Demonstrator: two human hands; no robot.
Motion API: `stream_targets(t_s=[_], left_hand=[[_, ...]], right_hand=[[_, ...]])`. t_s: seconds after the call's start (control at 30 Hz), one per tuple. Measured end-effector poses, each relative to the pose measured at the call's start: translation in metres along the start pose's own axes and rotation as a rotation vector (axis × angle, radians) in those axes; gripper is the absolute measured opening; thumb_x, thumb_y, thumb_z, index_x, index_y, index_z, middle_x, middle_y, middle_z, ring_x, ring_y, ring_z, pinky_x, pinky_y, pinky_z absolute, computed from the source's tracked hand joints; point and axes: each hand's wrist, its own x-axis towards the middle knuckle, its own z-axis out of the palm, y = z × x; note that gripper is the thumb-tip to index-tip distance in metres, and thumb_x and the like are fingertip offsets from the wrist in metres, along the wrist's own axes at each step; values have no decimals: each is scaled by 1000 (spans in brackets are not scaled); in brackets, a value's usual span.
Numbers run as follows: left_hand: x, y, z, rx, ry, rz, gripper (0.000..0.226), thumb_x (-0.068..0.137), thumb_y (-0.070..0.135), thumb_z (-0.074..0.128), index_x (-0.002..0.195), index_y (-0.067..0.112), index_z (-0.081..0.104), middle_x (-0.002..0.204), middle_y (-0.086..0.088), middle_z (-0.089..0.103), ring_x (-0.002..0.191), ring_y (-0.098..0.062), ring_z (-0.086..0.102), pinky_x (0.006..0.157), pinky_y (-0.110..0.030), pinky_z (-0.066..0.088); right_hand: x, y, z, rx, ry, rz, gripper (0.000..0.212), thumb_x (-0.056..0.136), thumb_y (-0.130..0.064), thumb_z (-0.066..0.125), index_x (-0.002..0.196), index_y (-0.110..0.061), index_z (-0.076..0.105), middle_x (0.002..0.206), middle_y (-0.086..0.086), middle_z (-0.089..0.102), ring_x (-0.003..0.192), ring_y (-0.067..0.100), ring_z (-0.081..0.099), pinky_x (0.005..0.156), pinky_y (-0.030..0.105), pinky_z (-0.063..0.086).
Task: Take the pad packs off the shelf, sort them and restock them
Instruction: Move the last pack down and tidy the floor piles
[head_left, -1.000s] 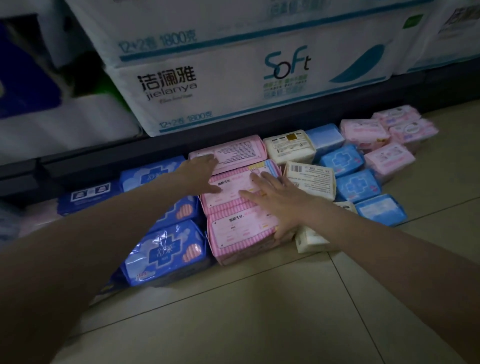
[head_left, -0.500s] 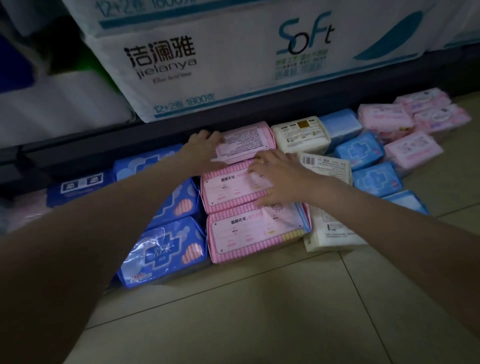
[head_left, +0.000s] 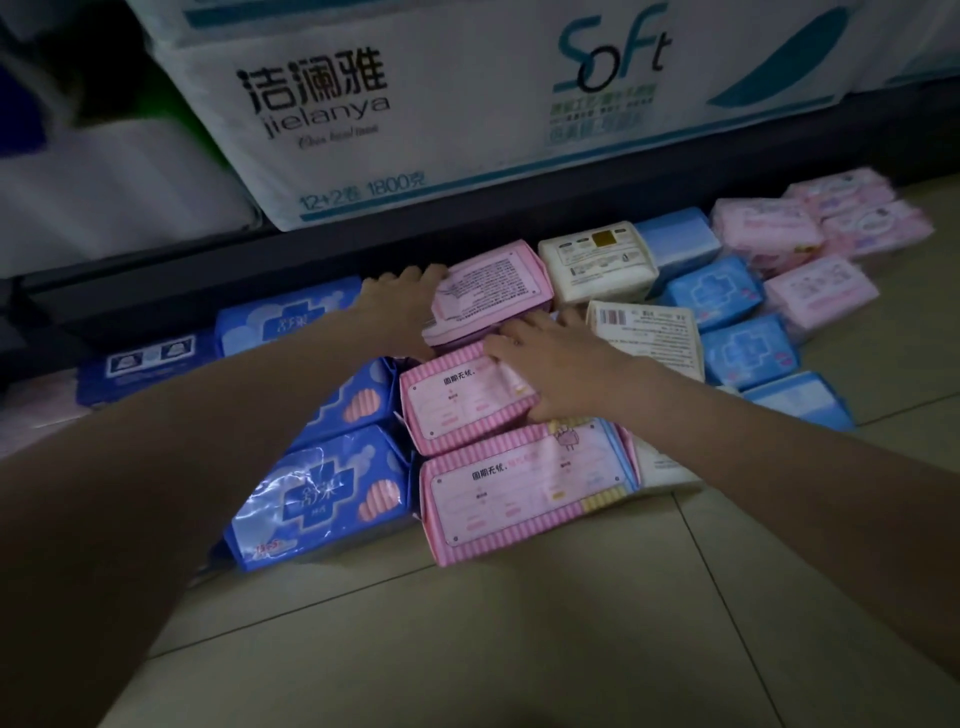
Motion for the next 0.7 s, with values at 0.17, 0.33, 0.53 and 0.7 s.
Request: stream_targets(t_s=[0.17, 0.33, 0.53, 0.7], left_hand=[[-8, 0, 0, -37, -13, 32, 101, 72, 33, 77, 147, 13, 12, 141, -12, 34, 125, -35, 40, 100, -45, 34], [-17, 5, 2, 24, -5, 59, 99, 72, 34, 76, 146, 10, 14, 141, -11, 35, 124, -33, 41, 100, -44, 35], [-26, 14, 0, 47, -21, 59, 99, 73, 35, 76, 146, 10, 16, 141, -11, 34, 125, -32, 40, 100, -43, 34], [-34, 5, -26, -17, 131, 58, 97, 67, 35, 81, 144, 14, 26, 138, -12, 40, 123, -35, 42, 100, -45, 35]], right_hand=[[-7, -3, 6, -42, 69, 26, 92, 73, -47, 72, 141, -15, 20, 137, 5, 39, 124, 24, 37, 102, 46, 30], [-23, -5, 0, 56, 27, 7, 90, 78, -50, 67, 145, -16, 17, 142, 5, 32, 128, 23, 32, 105, 39, 26], [-48, -7, -2, 0, -7, -69, 88, 81, -47, 65, 147, -19, 14, 151, 5, 19, 137, 21, 21, 113, 35, 16], [-45, -6, 6, 56, 14, -81, 73, 84, -41, 62, 143, -18, 26, 147, 1, 29, 133, 17, 30, 110, 33, 22]])
